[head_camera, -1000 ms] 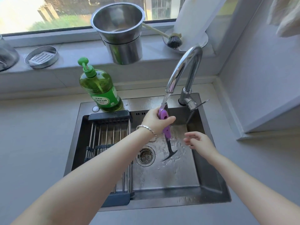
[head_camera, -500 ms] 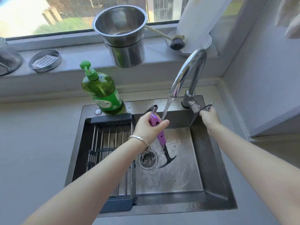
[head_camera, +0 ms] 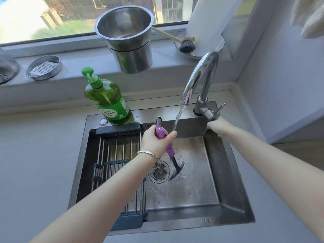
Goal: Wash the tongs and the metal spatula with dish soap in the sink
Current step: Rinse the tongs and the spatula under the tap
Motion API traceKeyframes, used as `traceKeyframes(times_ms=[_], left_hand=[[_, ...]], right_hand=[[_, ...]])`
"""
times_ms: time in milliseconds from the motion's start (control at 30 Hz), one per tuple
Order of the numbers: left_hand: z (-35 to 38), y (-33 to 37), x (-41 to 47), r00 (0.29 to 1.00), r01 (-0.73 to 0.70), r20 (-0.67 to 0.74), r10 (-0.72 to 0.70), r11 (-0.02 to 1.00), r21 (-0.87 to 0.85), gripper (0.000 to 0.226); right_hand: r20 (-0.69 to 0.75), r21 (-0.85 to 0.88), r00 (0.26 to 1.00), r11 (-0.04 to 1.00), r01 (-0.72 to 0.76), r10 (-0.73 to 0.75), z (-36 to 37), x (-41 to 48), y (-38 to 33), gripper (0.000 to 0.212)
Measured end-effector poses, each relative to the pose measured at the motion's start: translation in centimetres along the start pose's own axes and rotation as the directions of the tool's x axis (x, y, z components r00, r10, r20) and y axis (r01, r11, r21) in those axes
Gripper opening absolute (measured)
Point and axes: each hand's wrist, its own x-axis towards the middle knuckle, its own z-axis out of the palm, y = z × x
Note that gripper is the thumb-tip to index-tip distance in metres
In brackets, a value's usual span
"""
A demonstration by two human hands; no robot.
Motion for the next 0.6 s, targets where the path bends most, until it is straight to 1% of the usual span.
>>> traceKeyframes(times_ms=[33, 67, 100, 133, 167, 200, 233, 267, 333, 400, 433, 500, 567, 600], left_hand=[[0.0, -0.1, -0.2, 1.0, -0.001, -0.013, 0.001, 1.0, -0.01, 0.026], [0.0, -0.1, -0.4, 1.0, -0.004, -0.028, 0.003, 1.0, -0.02, 0.027], [0.1, -0.2, -0.7, 0.999, -0.005, -0.041, 0.003, 1.0, -0.027, 0.028], [0.2, -0.1, -1.1, 0.999, -0.007, -0.054, 0.005, 0.999, -0.036, 0.027], [0.4, -0.1, -1.6, 0.998, -0.014, -0.066, 0.01, 0.999, -0.05, 0.026], [0.6, 0.1, -2.2, 0.997, -0.022, -0.072, 0.017, 0.997, -0.072, 0.026], [1.0, 0.2, -2.8, 0.997, -0.029, -0.069, 0.022, 0.995, -0.098, 0.025], [1.3, 0.4, -3.4, 0.998, -0.032, -0.06, 0.025, 0.992, -0.12, 0.026], [2.1, 0.7, -4.6, 0.999, -0.027, -0.038, 0.021, 0.988, -0.152, 0.028], [2.5, 0.6, -5.4, 0.999, -0.029, -0.022, 0.027, 0.991, -0.133, 0.03], [2.7, 0.4, -5.7, 0.999, -0.043, 0.0, 0.043, 0.994, -0.098, 0.03], [2.6, -0.2, -6.1, 0.991, -0.084, 0.1, 0.084, 0.996, -0.008, 0.032], [2.3, -0.7, -6.6, 0.967, -0.108, 0.243, 0.08, 0.989, 0.105, 0.042], [2.1, -1.0, -6.9, 0.949, -0.103, 0.31, 0.054, 0.984, 0.146, 0.048]], right_hand=[[0.103, 0.047, 0.992, 0.996, -0.076, 0.071, 0.7, -1.6, 0.2, 0.051], [0.26, 0.092, 0.952, 0.978, -0.19, 0.16, 1.4, -3.8, 0.3, 0.051], [0.438, 0.105, 0.869, 0.947, -0.304, 0.231, 2.2, -5.8, 0.4, 0.054], [0.594, 0.092, 0.758, 0.913, -0.397, 0.269, 2.9, -7.7, 0.5, 0.06], [0.71, 0.096, 0.65, 0.878, -0.469, 0.271, 3.7, -8.9, 0.9, 0.067], [0.779, 0.125, 0.577, 0.841, -0.526, 0.245, 4.4, -10.1, 1.2, 0.071], [0.807, 0.186, 0.552, 0.798, -0.573, 0.208, 5.1, -10.8, 1.5, 0.071], [0.809, 0.273, 0.563, 0.742, -0.612, 0.167, 5.6, -11.3, 1.6, 0.067], [0.777, 0.426, 0.619, 0.629, -0.65, 0.114, 6.1, -12.0, 1.5, 0.052], [0.749, 0.49, 0.651, 0.561, -0.667, 0.119, 6.1, -12.3, 1.5, 0.04], [0.743, 0.501, 0.658, 0.548, -0.669, 0.125, 6.0, -12.4, 1.6, 0.034], [0.732, 0.497, 0.669, 0.57, -0.655, 0.13, 5.8, -12.5, 2.0, 0.022], [0.725, 0.473, 0.674, 0.61, -0.636, 0.141, 5.5, -12.5, 2.5, 0.021], [0.722, 0.464, 0.677, 0.625, -0.628, 0.145, 5.2, -12.7, 2.7, 0.022]])
